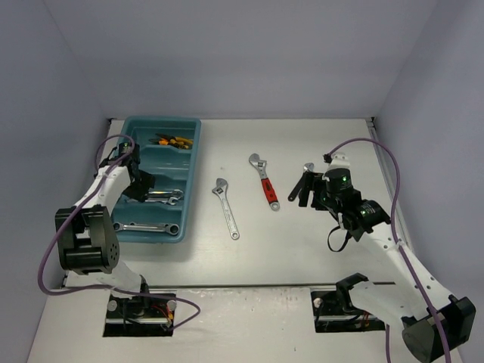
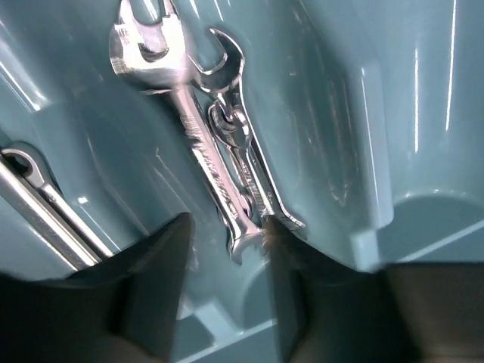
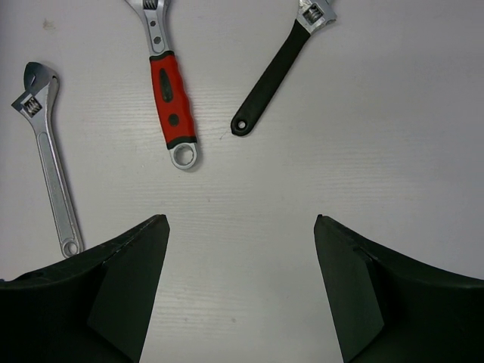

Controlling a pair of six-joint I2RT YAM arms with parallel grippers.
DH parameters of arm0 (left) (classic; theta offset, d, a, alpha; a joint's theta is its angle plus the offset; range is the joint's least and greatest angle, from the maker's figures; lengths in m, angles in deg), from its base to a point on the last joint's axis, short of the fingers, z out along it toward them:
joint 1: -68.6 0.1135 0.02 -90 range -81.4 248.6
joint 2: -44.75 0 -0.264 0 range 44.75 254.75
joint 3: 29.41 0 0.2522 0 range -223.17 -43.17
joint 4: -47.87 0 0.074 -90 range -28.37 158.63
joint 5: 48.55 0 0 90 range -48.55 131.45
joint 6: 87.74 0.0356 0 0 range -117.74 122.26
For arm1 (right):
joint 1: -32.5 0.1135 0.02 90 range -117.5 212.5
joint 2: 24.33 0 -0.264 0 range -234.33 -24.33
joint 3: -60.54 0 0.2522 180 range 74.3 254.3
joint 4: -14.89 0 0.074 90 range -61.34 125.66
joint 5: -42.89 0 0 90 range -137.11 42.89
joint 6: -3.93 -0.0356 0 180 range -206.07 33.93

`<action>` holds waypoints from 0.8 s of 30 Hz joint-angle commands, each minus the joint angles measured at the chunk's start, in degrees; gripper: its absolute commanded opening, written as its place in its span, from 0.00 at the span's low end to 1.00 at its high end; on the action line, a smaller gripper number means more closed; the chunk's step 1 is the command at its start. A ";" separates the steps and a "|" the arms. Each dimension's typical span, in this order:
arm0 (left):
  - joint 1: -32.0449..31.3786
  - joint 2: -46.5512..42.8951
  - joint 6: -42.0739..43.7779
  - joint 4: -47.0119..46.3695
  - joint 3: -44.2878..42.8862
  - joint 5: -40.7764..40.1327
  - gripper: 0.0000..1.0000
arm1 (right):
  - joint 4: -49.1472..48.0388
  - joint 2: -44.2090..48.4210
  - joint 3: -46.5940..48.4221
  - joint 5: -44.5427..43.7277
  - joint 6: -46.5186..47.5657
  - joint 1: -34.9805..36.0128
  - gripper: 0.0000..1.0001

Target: Sort the tools into containers

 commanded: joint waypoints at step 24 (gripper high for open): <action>-22.60 -21.98 43.22 6.07 -7.50 0.83 0.74 | -0.84 -45.48 24.29 -9.98 -18.17 -7.75 0.60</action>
